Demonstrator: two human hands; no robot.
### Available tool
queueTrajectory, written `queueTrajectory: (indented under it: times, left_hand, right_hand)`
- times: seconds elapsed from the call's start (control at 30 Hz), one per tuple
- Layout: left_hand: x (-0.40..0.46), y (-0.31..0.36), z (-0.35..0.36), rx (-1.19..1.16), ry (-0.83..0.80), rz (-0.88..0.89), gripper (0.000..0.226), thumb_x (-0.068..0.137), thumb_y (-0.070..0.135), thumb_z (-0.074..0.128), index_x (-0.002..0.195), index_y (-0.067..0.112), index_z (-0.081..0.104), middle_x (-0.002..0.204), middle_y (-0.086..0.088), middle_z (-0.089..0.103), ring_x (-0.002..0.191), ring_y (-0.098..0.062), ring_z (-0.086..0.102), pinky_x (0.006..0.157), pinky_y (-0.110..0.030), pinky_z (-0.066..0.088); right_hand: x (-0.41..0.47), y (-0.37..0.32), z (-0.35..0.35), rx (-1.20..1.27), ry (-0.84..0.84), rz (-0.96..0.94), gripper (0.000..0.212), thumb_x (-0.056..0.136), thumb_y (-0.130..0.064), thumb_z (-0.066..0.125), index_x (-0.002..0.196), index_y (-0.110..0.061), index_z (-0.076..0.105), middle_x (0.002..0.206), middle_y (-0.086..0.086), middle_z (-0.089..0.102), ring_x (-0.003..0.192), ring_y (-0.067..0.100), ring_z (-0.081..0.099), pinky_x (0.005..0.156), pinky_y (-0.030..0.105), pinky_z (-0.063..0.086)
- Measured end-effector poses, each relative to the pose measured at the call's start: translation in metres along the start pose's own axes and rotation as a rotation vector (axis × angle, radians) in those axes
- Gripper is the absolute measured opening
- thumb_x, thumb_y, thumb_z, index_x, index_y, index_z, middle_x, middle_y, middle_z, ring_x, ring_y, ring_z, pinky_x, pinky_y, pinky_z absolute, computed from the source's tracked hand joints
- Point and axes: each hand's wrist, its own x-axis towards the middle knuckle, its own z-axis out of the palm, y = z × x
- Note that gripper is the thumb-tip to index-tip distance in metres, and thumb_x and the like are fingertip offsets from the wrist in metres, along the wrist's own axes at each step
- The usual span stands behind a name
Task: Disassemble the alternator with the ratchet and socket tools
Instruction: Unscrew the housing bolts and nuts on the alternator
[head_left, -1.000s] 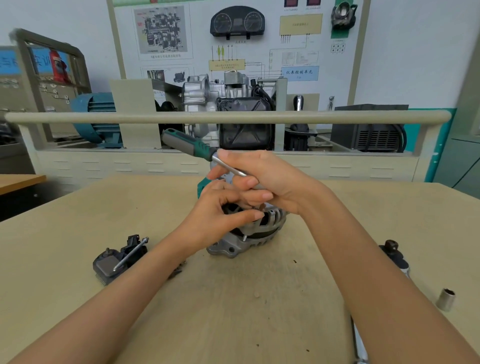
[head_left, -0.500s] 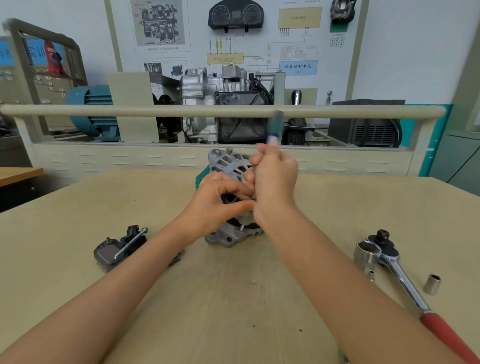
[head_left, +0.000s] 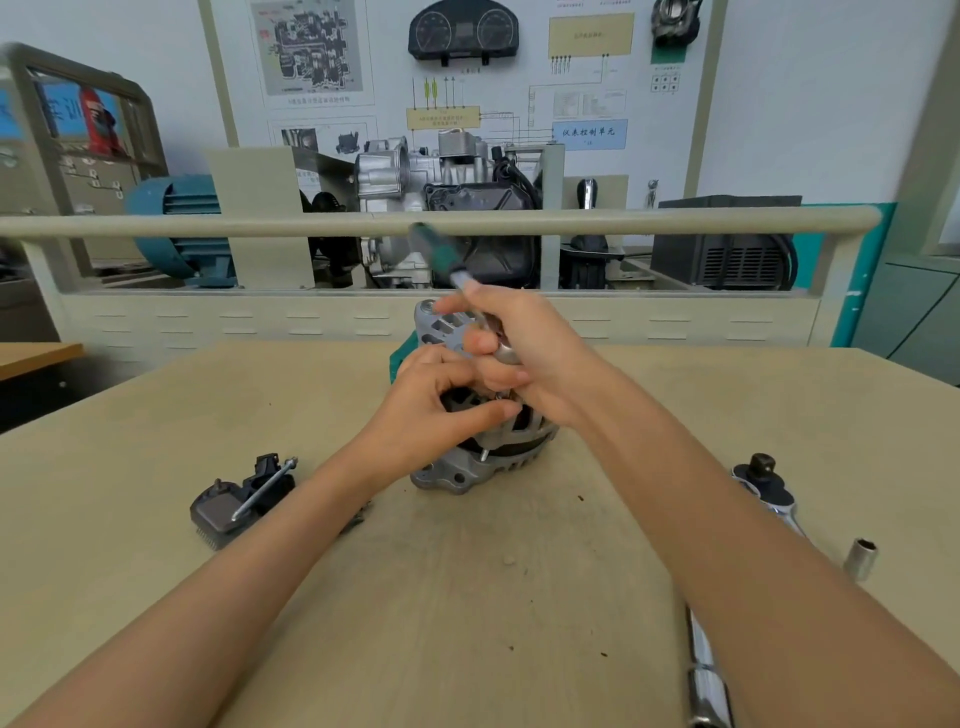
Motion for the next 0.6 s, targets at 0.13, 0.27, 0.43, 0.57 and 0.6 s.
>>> queueTrajectory:
  times: [0.13, 0.27, 0.43, 0.57, 0.6]
  left_hand:
    - [0.001, -0.003, -0.002, -0.034, -0.024, -0.009, 0.03, 0.065, 0.054, 0.066, 0.094, 0.059, 0.064, 0.108, 0.01, 0.055, 0.115, -0.014, 0.044, 0.107, -0.04, 0.033]
    - [0.002, -0.001, 0.0, -0.044, -0.003, 0.037, 0.025, 0.065, 0.05, 0.067, 0.09, 0.047, 0.067, 0.097, 0.024, 0.059, 0.101, -0.004, 0.05, 0.101, -0.041, 0.038]
    - [0.002, 0.003, 0.001, 0.01, 0.008, 0.102, 0.014, 0.068, 0.034, 0.069, 0.065, 0.046, 0.06, 0.069, 0.033, 0.06, 0.079, 0.011, 0.05, 0.081, -0.02, 0.032]
    - [0.001, 0.004, 0.001, 0.009, 0.0, 0.095, 0.024, 0.067, 0.028, 0.068, 0.072, 0.048, 0.057, 0.07, 0.039, 0.057, 0.081, 0.017, 0.049, 0.076, -0.022, 0.031]
    - [0.001, 0.005, 0.001, -0.001, 0.005, 0.091, 0.022, 0.066, 0.033, 0.072, 0.072, 0.048, 0.058, 0.071, 0.039, 0.057, 0.082, 0.016, 0.049, 0.077, -0.023, 0.032]
  right_hand:
    - [0.003, -0.007, -0.007, -0.098, -0.26, 0.094, 0.034, 0.101, -0.029, 0.032, 0.099, -0.01, 0.06, 0.04, -0.008, 0.033, 0.026, 0.002, 0.016, 0.038, 0.022, 0.006]
    - [0.002, 0.002, -0.003, 0.013, -0.171, 0.029, 0.033, 0.102, -0.027, 0.032, 0.094, -0.009, 0.059, 0.041, -0.008, 0.036, 0.025, 0.002, 0.019, 0.034, 0.019, 0.009]
    - [-0.007, 0.017, 0.013, 0.152, 0.431, -0.247, 0.027, 0.102, -0.025, 0.036, 0.086, -0.015, 0.056, 0.053, -0.003, 0.048, 0.036, 0.008, 0.035, 0.037, 0.02, 0.028]
    - [-0.011, 0.025, 0.025, 0.327, 0.829, -0.313, 0.026, 0.102, -0.019, 0.027, 0.077, -0.02, 0.031, 0.073, 0.0, 0.052, 0.062, 0.016, 0.05, 0.062, 0.033, 0.045]
    - [-0.013, 0.026, 0.024, 0.332, 0.832, -0.291, 0.027, 0.102, -0.018, 0.027, 0.076, -0.02, 0.03, 0.073, -0.002, 0.053, 0.064, 0.017, 0.051, 0.066, 0.035, 0.045]
